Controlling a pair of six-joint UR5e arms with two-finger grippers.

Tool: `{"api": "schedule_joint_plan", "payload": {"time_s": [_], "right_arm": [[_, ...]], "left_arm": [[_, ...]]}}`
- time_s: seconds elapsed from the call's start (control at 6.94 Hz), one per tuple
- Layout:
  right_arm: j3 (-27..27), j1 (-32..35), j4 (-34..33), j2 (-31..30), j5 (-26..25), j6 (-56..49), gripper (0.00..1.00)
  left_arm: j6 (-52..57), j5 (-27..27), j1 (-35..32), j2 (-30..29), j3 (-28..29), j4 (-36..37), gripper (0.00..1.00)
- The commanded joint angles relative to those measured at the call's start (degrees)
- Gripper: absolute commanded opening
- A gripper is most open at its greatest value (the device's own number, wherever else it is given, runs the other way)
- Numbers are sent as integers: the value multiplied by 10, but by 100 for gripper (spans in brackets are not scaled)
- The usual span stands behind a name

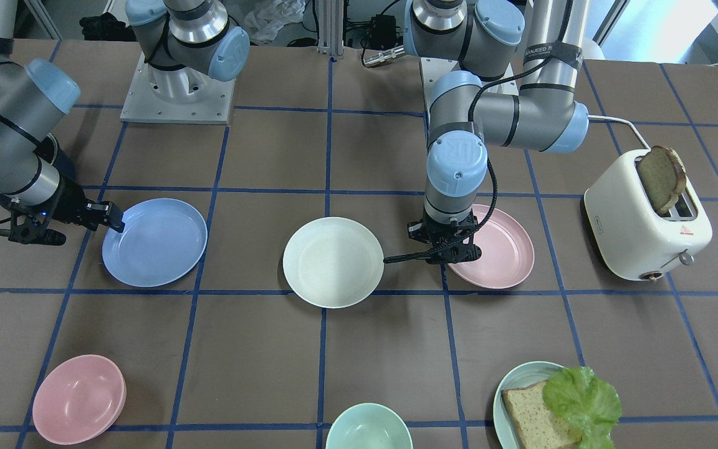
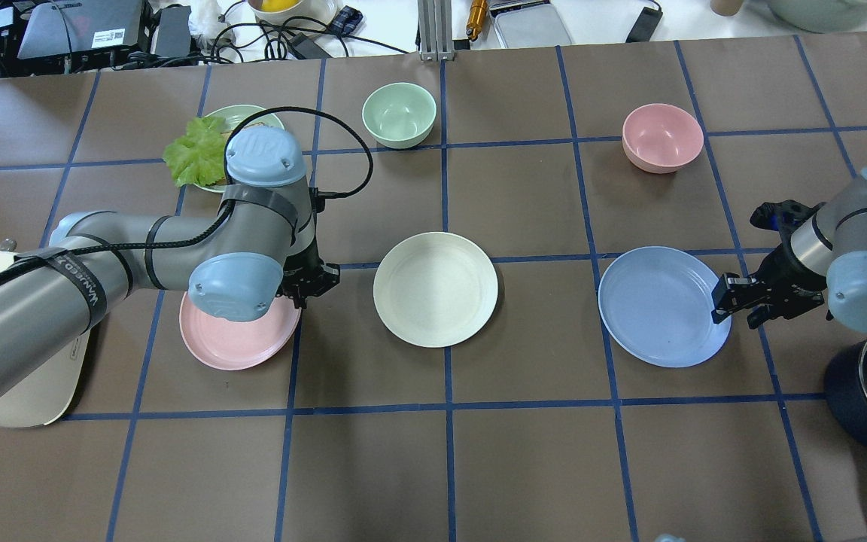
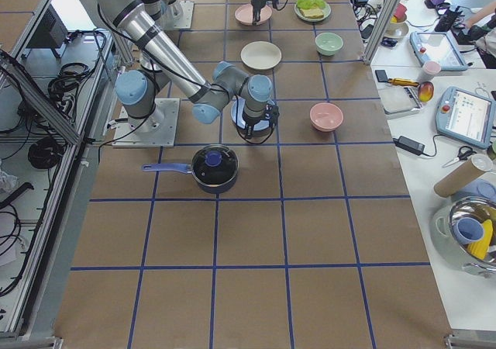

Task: Stack three plates with pink and blue
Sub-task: 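Lift the pink plate edge with the left gripper while the right holds the blue plate, then carry the pink plate with the left gripper onto the cream plate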

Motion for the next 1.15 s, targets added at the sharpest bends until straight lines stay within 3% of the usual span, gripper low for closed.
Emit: {"api": "schedule_joint_plan", "payload": {"time_s": [0.0,0.43,0.72,1.01], "right_arm": [[-1,0,3,3,1,20,0],[-15,1,5,-5,-2,26,0],[-73,1,68,-2,-4,24,0],[-96,1,89,-1,-7,24,0]], "left_arm": [[-72,-2,-52,-19,79,-53,0],[-181,-27,-122,-88,205,-106,0],[-250,-27,-168,-154,298,-129,3],[-294,-26,-184,-208,396,-230,2]]}}
